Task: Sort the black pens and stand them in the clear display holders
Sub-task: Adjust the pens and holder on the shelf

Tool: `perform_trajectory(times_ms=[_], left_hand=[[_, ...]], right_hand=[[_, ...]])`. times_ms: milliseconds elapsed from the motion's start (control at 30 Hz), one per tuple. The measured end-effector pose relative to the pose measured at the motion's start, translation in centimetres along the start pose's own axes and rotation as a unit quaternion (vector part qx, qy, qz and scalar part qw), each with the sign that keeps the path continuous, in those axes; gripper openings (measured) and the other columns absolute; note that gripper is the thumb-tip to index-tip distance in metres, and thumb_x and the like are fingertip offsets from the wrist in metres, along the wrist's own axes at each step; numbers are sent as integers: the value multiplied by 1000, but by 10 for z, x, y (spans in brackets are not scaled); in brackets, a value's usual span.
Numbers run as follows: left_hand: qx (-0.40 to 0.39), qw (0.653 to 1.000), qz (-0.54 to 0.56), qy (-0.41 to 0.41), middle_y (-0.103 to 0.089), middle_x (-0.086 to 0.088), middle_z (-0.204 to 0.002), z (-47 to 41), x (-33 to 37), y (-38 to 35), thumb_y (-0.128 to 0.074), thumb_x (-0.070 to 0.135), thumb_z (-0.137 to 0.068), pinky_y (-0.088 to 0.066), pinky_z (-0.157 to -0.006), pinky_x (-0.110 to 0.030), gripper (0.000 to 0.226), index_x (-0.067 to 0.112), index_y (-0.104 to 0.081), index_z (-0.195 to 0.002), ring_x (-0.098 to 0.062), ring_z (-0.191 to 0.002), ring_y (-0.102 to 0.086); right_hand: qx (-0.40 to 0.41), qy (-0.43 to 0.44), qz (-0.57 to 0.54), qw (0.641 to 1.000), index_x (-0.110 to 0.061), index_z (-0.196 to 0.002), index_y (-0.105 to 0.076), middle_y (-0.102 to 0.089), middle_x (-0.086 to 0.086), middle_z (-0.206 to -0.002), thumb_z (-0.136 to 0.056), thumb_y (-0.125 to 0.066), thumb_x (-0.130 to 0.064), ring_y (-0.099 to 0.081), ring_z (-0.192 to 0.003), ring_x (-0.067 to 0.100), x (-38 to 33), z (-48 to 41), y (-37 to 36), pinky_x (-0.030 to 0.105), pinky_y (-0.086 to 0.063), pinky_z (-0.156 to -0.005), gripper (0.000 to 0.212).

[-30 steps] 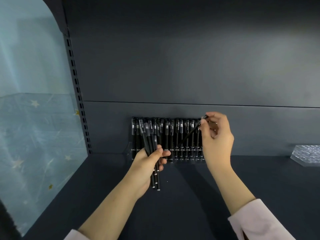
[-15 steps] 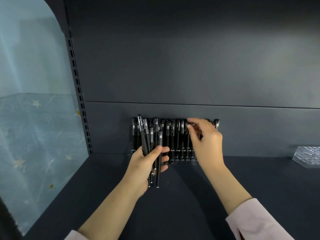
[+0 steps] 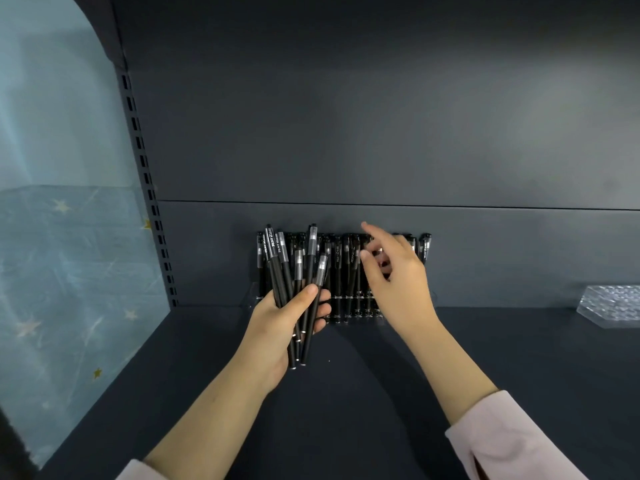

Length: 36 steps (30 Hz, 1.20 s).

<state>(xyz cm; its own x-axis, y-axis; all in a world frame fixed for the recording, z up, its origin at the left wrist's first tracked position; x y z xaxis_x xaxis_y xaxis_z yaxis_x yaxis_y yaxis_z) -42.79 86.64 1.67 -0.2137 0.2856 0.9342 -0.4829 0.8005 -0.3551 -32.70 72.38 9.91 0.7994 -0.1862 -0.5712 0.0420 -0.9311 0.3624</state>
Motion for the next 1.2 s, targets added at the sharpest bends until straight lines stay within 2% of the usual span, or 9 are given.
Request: perform_trajectory(times_ms=[67, 167, 233, 400, 500, 600, 733, 933, 1200], left_hand=[[-10, 1000, -10, -3, -76, -7, -100, 0, 0, -2, -64, 17, -92, -57, -72, -28, 21, 8, -64, -112, -18, -87, -74], [-17, 1000, -19, -7, -76, -7, -99, 2, 0, -6, -64, 17, -92, -58, -72, -29, 22, 8, -64, -112, -18, -88, -74], [-21, 999, -22, -11, -76, -7, -99, 3, 0, -7, -65, 17, -91, -58, -72, -29, 22, 10, -65, -112, -20, -90, -74], [-34, 998, -42, -28, -76, -8, -101, 4, 2, -11, -64, 18, -92, -58, -79, -34, 23, 12, -64, -114, -24, -93, -73], [-24, 998, -46, -23, -76, -3, -103, 2, 0, -7, -61, 22, -95, -57, -78, -35, 23, 14, -63, -116, -24, -93, -74], [-17, 998, -62, -13, -75, 5, -105, 0, -4, -2, -56, 25, -98, -57, -72, -32, 23, 19, -58, -120, -20, -92, -74], [-19, 997, -76, -9, -75, 6, -106, 0, -5, -2, -52, 24, -101, -56, -69, -29, 24, 15, -51, -123, -20, -89, -74], [-22, 997, -75, -22, -75, 4, -106, 2, -3, -4, -54, 23, -99, -58, -70, -28, 20, 15, -58, -118, -20, -90, -74], [-24, 997, -67, -30, -76, 2, -103, 2, -4, -5, -56, 24, -98, -59, -74, -32, 19, 20, -61, -116, -22, -89, -74]], right_hand=[[11, -44, -43, 998, -25, -119, -64, -60, -9, -97, -95, -57, -22, -55, -86, 4, -6, -2, 8, 11, -44, -76, 25], [-67, -104, -123, 985, -25, -103, -69, -68, -9, -95, -91, -63, -28, -61, -88, 7, -11, 3, -5, 18, -49, -79, 14], [-126, -133, -154, 971, -23, -102, -69, -69, -6, -93, -87, -68, -27, -63, -89, 12, -11, 11, -21, 22, -52, -82, 16], [-136, -204, -249, 937, -9, -99, -64, -65, 5, -84, -85, -71, -16, -62, -78, 13, -2, 19, -33, 28, -55, -80, 17], [-70, -215, -257, 940, -18, -103, -60, -69, 13, -85, -85, -71, -14, -65, -76, 20, 10, 11, -15, 36, -55, -81, 21], [75, -189, -220, 954, -24, -98, -57, -68, 10, -83, -86, -70, -16, -67, -77, 24, 19, 4, 23, 39, -57, -77, 19], [207, -129, -150, 958, -23, -97, -53, -59, -8, -80, -89, -66, -18, -59, -70, 7, 15, 9, 59, 15, -48, -67, 16], [205, -79, -83, 972, -22, -96, -51, -58, -11, -80, -92, -64, -18, -54, -70, 2, 8, 13, 53, 10, -44, -66, 15], [186, -32, -19, 982, -16, -91, -54, -59, -5, -81, -91, -65, -17, -56, -71, 10, 9, 13, 39, 14, -45, -64, 11]])
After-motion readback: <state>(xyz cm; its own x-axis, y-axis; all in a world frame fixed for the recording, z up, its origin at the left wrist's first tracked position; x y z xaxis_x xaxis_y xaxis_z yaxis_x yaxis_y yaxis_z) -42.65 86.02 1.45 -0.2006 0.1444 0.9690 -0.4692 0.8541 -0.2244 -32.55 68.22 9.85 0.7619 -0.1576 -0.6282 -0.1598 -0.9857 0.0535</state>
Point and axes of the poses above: each hand's wrist, its own z-axis away from the middle knuckle, its own y-axis out of the back of the hand, x = y × z, the point moved 9 cm from there along -z, towards the middle knuckle
